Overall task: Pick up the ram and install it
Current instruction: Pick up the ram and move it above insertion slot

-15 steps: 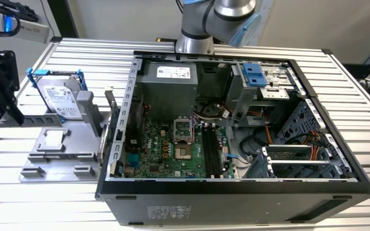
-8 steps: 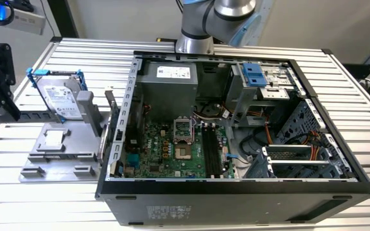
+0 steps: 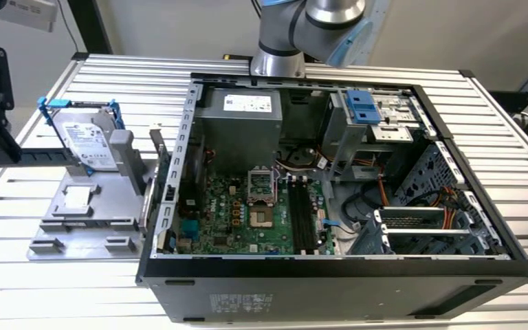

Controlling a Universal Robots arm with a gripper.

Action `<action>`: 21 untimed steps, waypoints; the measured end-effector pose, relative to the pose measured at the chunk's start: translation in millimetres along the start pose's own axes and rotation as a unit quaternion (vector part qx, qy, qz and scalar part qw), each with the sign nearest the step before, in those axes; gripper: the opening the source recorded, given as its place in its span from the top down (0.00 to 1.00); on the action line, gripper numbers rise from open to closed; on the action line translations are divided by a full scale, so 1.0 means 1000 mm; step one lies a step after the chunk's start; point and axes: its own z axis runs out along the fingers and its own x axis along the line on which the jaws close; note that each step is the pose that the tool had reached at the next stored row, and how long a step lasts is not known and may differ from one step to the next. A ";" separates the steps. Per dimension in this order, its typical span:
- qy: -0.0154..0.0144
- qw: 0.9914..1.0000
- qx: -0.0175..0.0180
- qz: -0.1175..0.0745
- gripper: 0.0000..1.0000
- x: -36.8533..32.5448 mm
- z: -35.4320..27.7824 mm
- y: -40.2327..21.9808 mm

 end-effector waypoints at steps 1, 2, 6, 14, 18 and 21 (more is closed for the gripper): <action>-0.001 1.000 0.000 0.000 1.00 0.0000 0.0000 0.0001; -0.003 1.000 0.001 0.000 1.00 0.0000 -0.0001 0.0001; -0.010 1.000 0.001 0.000 1.00 -0.0001 -0.0002 0.0000; -0.010 1.000 -0.002 0.000 1.00 0.0007 -0.0004 -0.0202; -0.010 1.000 -0.004 0.000 1.00 0.0012 -0.0005 -0.0316; -0.010 1.000 -0.006 0.000 1.00 0.0015 -0.0006 -0.0404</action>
